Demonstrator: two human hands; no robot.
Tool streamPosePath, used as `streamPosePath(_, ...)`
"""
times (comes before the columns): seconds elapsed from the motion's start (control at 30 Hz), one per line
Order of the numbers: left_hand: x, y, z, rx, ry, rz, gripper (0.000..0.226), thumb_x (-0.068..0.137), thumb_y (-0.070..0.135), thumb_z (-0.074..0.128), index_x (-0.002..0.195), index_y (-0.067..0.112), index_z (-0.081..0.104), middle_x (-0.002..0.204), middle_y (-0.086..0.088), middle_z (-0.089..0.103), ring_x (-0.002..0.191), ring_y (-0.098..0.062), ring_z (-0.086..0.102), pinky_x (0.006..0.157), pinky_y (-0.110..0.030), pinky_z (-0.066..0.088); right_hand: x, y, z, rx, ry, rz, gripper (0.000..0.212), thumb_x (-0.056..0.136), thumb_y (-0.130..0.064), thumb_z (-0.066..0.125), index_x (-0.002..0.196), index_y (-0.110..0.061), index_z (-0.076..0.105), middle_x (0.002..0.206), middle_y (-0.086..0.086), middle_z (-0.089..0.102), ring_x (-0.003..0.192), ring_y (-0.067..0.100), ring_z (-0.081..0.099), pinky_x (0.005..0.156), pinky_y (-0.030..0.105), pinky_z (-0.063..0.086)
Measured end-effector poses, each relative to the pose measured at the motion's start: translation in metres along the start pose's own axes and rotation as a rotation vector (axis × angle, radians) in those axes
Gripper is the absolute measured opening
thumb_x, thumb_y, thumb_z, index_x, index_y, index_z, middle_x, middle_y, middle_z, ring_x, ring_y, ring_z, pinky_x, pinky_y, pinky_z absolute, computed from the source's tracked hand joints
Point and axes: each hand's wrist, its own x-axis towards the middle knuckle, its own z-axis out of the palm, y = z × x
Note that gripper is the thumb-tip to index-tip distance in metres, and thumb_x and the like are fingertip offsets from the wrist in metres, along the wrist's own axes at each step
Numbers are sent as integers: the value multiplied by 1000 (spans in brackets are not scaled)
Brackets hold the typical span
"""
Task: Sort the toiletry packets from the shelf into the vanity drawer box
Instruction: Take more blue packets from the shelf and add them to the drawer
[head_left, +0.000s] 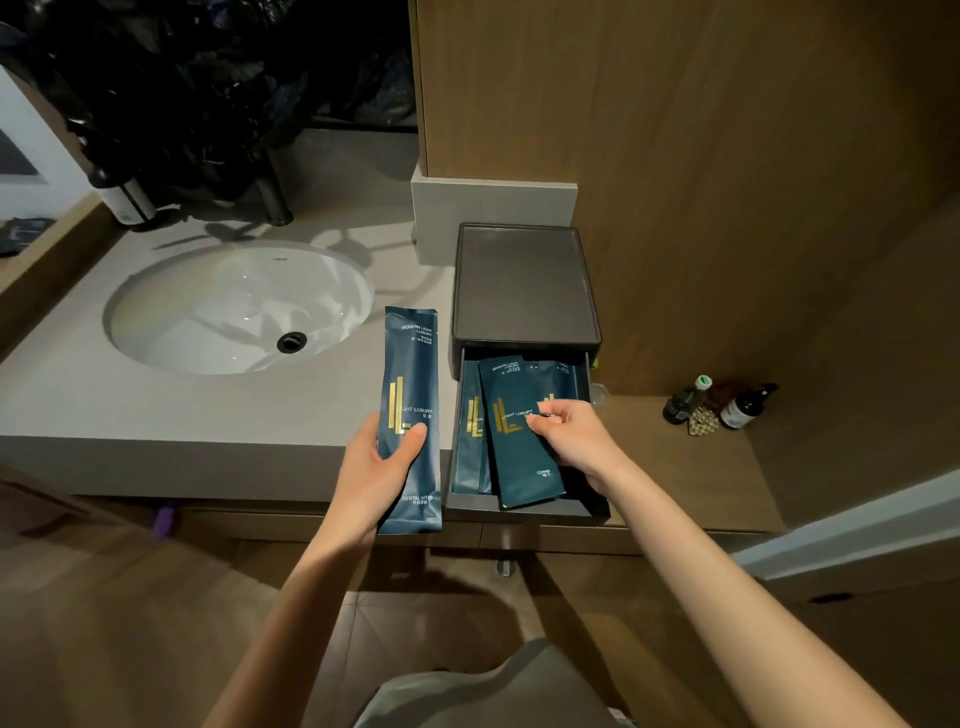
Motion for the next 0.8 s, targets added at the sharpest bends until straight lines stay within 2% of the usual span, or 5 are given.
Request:
streamPosePath(0.2,0,0,-5,-6,6,-9,30,91,27,59,119,18,56,110,-7,67,103,-24,65,93,-47,52,14,0,30,44,104,58,35,89,-20,63,121,-7,59,112,2,62,111,22,58,99,35,47)
streamPosePath(0.4,-2,0,-7,-9,18,-5,27,92,26,58,118,17,56,108,-5,67,101,-21,65,82,-33,54,14,-1,48,29,114,71,34,86,-19,67,118,-8,64,102,6,68,104,24,63,94,47,52)
streamPosePath(0.53,-2,1,-7,-1,22,-10,32,92,26,57,122,16,53,112,-7,65,103,-21,64,81,-31,54,10,-4,47,-150,152,-106,29,86,-19,67,110,-2,66,87,13,73,85,25,69,88,45,55)
streamPosePath(0.63,-2,1,-5,6,16,-8,29,93,26,57,120,17,54,113,-6,65,104,-21,63,86,-34,53,3,-4,37,-255,108,-236,47,87,-18,68,131,-11,53,82,4,71,59,12,65,77,30,58)
streamPosePath(0.8,-3,2,-2,4,12,-1,22,93,25,57,114,21,55,109,-3,66,102,-20,64,84,-31,53,-4,-1,7,-722,8,-508,69,84,-32,70,145,-24,39,141,-3,48,124,18,48,104,35,43)
